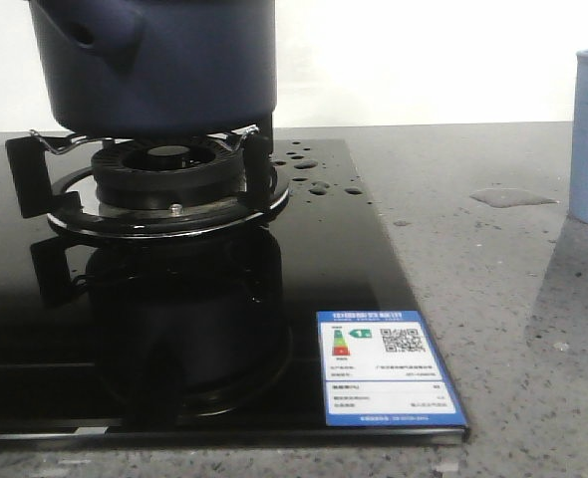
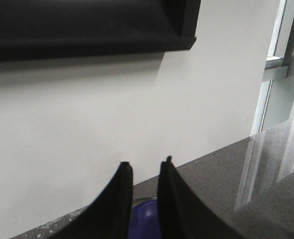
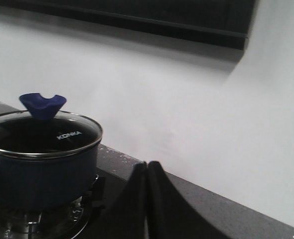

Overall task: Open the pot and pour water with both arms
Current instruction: 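Lower the glass lid onto the pot with the left gripper and release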

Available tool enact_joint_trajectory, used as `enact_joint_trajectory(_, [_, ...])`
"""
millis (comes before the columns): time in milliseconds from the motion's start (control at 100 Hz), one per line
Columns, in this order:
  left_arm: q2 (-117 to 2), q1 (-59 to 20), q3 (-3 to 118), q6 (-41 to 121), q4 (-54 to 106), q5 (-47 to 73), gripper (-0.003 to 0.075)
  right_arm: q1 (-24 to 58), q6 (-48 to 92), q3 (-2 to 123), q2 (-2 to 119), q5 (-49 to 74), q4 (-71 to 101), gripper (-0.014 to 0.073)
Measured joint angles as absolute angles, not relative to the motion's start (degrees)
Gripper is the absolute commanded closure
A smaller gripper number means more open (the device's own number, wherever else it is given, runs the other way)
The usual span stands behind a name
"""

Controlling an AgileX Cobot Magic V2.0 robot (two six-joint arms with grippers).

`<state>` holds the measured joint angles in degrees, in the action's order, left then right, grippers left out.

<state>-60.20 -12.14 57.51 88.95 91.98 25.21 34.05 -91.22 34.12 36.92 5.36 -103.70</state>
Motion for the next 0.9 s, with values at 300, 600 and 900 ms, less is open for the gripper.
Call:
enact_joint_trajectory(300, [-34.11,-12.14,35.47,88.63,92.01,24.63,0.074,34.05,-89.58,25.26,25.42,3.54,-103.89,0.0659])
enact_joint_trajectory(600, [-11.11,-12.14,12.48,86.95,92.22,23.16,0.074,34.05,-89.58,19.4,12.14,3.76,-103.89,0.0659])
enact_joint_trajectory(900, [-6.78,-12.14,8.89,83.26,94.12,19.23,0.074,34.05,-89.44,19.28,10.82,0.0,-104.1,0.0659])
